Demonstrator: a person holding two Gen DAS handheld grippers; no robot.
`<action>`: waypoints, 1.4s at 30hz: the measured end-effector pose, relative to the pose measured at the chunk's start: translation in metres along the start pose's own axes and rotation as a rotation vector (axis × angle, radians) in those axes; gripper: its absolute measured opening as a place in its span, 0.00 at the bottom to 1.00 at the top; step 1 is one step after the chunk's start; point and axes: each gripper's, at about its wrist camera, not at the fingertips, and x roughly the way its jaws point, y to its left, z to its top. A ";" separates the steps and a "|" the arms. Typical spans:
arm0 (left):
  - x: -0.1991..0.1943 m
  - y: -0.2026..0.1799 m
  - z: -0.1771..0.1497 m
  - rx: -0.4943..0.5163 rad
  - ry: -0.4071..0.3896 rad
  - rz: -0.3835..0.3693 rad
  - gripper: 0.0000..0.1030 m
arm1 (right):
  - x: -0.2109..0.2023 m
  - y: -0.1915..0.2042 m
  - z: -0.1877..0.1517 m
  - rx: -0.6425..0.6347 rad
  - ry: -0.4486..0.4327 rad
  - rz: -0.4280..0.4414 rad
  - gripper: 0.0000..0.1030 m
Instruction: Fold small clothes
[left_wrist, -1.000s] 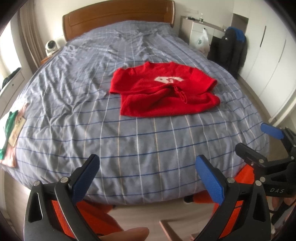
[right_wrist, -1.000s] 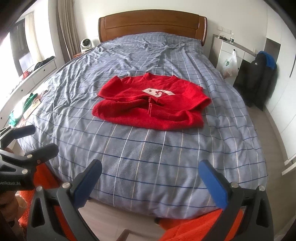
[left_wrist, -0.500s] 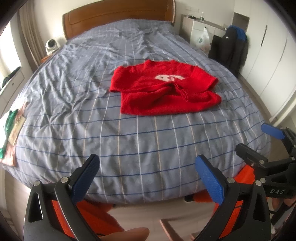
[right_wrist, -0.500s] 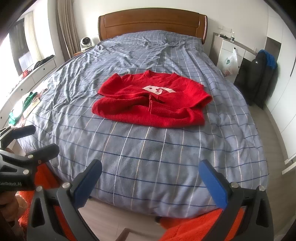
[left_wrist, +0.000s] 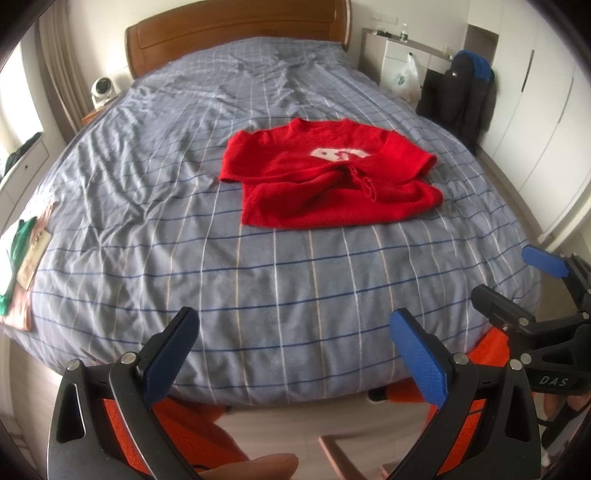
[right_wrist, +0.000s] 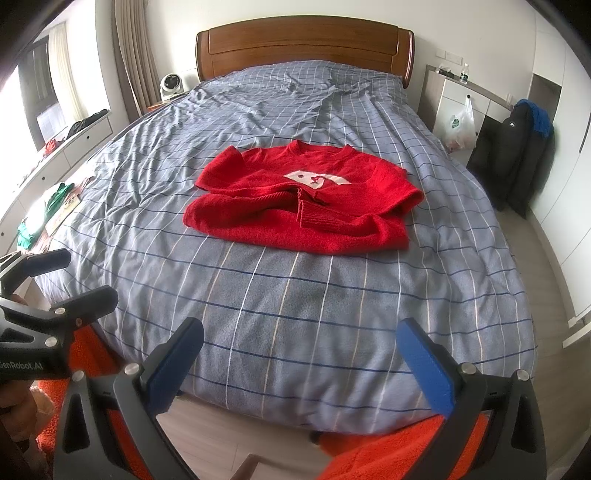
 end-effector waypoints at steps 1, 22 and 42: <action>0.000 0.000 0.000 0.000 -0.001 0.000 1.00 | 0.000 0.000 0.000 0.000 0.000 0.000 1.00; -0.003 0.001 0.002 0.002 -0.003 0.004 1.00 | 0.000 -0.001 0.000 0.004 -0.005 0.001 1.00; -0.003 -0.001 0.001 0.002 -0.003 0.003 1.00 | 0.000 0.000 0.000 0.005 -0.004 0.000 1.00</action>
